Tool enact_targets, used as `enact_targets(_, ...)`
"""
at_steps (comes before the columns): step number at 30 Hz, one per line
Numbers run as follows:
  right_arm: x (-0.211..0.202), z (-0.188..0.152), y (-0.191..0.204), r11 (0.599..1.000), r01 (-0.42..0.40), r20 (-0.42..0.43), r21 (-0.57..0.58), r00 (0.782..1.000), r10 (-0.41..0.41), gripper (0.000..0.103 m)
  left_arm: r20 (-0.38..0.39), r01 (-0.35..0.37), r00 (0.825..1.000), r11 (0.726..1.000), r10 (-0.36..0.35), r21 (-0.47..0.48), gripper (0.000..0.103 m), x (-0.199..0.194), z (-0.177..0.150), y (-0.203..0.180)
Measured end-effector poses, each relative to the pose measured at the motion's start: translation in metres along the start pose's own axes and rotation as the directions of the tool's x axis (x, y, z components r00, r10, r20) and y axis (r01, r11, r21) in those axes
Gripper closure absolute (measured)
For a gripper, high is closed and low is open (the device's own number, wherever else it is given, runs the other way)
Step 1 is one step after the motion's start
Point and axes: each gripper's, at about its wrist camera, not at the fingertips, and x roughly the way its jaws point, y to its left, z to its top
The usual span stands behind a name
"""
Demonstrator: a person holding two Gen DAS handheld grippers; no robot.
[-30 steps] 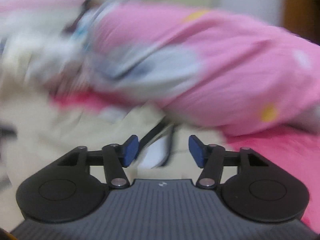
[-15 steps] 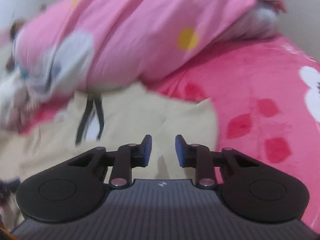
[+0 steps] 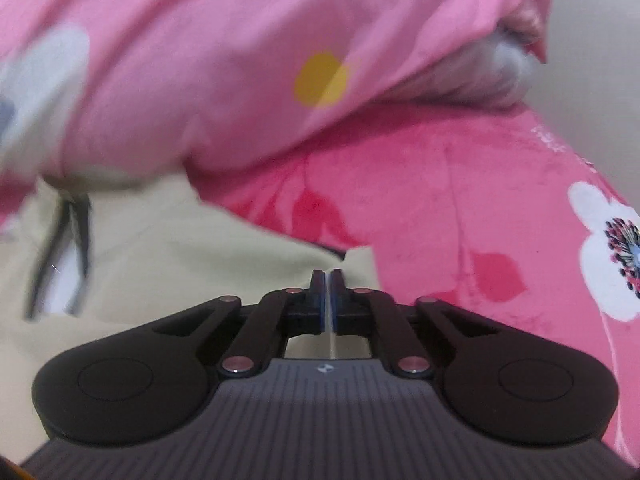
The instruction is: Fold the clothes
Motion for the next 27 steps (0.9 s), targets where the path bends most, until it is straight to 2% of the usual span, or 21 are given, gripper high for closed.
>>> enact_targets(2, -0.007, 0.001, -0.003, 0.999, -0.047, -0.014, 0.001, 0.999, 0.047, 0.099, 0.006, 0.003, 1.000, 1.000, -0.003, -0.006, 0.081, -0.001, -0.001, 0.001)
enact_targets(6, 0.020, -0.007, -0.002, 0.998, -0.036, -0.123, -0.044, 0.992, 0.030, 0.101, 0.012, 0.010, 1.000, 1.000, -0.010, -0.028, 0.081, -0.005, -0.004, 0.004)
enact_targets(10, 0.036, 0.002, -0.009, 0.999, 0.041, -0.091, 0.023, 0.995, -0.039, 0.103, 0.013, 0.003, 1.000, 1.000, -0.003, -0.020, 0.081, -0.005, -0.004, 0.003)
enact_targets(12, 0.027, 0.007, -0.005, 0.999, 0.039, -0.090, 0.032, 0.995, -0.035, 0.100, 0.014, 0.003, 1.000, 1.000, -0.003, -0.020, 0.081, -0.005, -0.005, 0.003)
enact_targets(14, 0.006, 0.008, 0.004, 1.000, -0.008, -0.076, 0.002, 0.997, 0.008, 0.099, 0.016, 0.004, 1.000, 1.000, -0.004, -0.022, 0.081, -0.005, -0.005, 0.004)
enact_targets(15, -0.003, 0.007, 0.008, 0.998, -0.059, -0.086, -0.004, 0.995, 0.058, 0.099, 0.016, 0.005, 1.000, 1.000, -0.004, -0.023, 0.081, -0.006, -0.005, 0.004)
enact_targets(17, -0.013, 0.001, 0.018, 0.988, -0.153, -0.134, -0.017, 0.980, 0.150, 0.099, 0.017, 0.006, 1.000, 1.000, -0.005, -0.025, 0.081, -0.006, -0.006, 0.004)
enact_targets(18, -0.011, -0.002, 0.024, 0.984, -0.175, -0.166, -0.029, 0.972, 0.168, 0.100, 0.018, 0.006, 1.000, 1.000, -0.006, -0.025, 0.081, -0.006, -0.006, 0.005)
enact_targets(20, 0.010, -0.010, 0.032, 0.990, -0.131, -0.217, -0.060, 0.969, 0.115, 0.101, 0.019, 0.008, 1.000, 1.000, -0.007, -0.027, 0.081, -0.006, -0.006, 0.005)
enact_targets(22, 0.030, -0.011, 0.029, 0.996, -0.082, -0.190, -0.048, 0.979, 0.071, 0.103, 0.019, 0.002, 1.000, 1.000, -0.002, -0.020, 0.081, -0.007, -0.007, 0.004)
enact_targets(24, 0.032, 0.000, 0.020, 1.000, -0.013, -0.150, 0.017, 0.989, 0.015, 0.103, 0.020, -0.004, 1.000, 1.000, 0.004, -0.011, 0.081, -0.008, -0.007, 0.003)
enact_targets(26, 0.025, 0.006, 0.019, 0.999, 0.031, -0.150, 0.012, 0.988, -0.029, 0.103, 0.021, -0.003, 1.000, 1.000, 0.003, -0.014, 0.081, -0.008, -0.007, 0.003)
enact_targets(27, 0.020, 0.009, 0.020, 0.999, 0.036, -0.147, 0.007, 0.988, -0.035, 0.098, 0.021, 0.000, 1.000, 1.000, 0.000, -0.018, 0.081, -0.008, -0.007, 0.004)
